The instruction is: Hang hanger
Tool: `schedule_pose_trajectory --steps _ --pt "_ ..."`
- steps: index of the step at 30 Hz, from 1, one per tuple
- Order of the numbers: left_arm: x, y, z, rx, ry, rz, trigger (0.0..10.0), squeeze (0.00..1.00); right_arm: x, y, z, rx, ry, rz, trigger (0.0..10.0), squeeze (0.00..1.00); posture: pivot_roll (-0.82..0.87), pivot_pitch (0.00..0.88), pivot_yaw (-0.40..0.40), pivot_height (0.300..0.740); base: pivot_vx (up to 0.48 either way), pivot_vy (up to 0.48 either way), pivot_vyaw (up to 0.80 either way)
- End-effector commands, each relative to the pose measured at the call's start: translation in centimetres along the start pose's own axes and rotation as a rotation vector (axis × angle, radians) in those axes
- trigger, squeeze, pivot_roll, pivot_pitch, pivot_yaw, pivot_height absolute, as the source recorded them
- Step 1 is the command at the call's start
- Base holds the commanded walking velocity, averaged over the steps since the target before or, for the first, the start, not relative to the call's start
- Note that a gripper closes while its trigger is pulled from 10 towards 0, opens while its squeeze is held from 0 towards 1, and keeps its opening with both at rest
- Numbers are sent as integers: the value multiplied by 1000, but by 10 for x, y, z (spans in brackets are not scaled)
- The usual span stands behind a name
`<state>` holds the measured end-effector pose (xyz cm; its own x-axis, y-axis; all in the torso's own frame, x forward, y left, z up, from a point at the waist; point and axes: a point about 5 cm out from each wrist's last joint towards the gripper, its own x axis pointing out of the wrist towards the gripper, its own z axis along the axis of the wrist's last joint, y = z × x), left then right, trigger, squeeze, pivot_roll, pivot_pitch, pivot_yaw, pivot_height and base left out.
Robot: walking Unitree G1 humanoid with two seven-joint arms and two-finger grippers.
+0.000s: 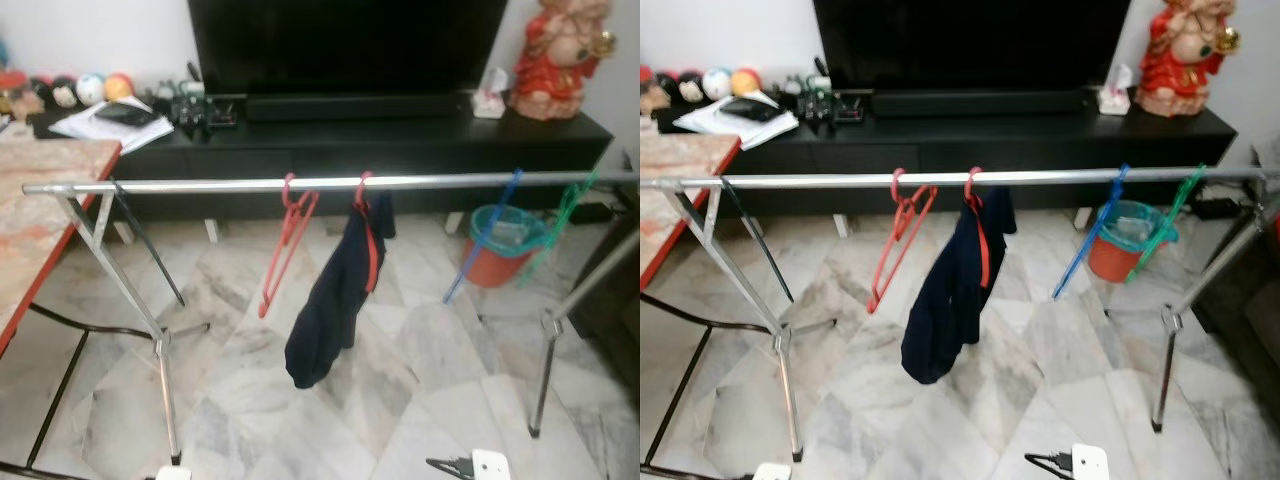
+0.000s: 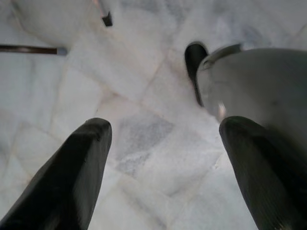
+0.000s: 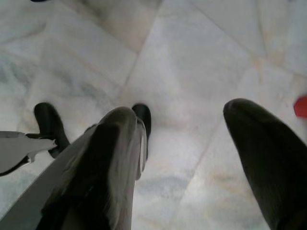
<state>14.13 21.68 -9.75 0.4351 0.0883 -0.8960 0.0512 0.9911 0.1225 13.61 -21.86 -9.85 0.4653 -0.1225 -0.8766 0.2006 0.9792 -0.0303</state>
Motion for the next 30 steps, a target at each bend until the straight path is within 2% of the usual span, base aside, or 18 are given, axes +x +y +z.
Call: schedule_pose_trajectory --steps 1,13,19,30 --pt "-1 2 -4 20 17 6 10000 0 0 1 -1 21 3 -4 10000 0 -68 0 -17 740 -266 0 0" --pt "-1 7 -1 25 18 18 10000 0 0 3 0 40 -3 -6 10000 0 -88 0 5 740 -264 0 0" --pt "-1 13 2 47 21 35 10000 0 0 5 -3 52 -1 -6 10000 0 -99 0 18 740 0 0 0" --pt "-1 10 2 25 9 25 10000 0 0 4 -4 58 -3 -18 10000 0 -112 0 16 740 0 0 0"
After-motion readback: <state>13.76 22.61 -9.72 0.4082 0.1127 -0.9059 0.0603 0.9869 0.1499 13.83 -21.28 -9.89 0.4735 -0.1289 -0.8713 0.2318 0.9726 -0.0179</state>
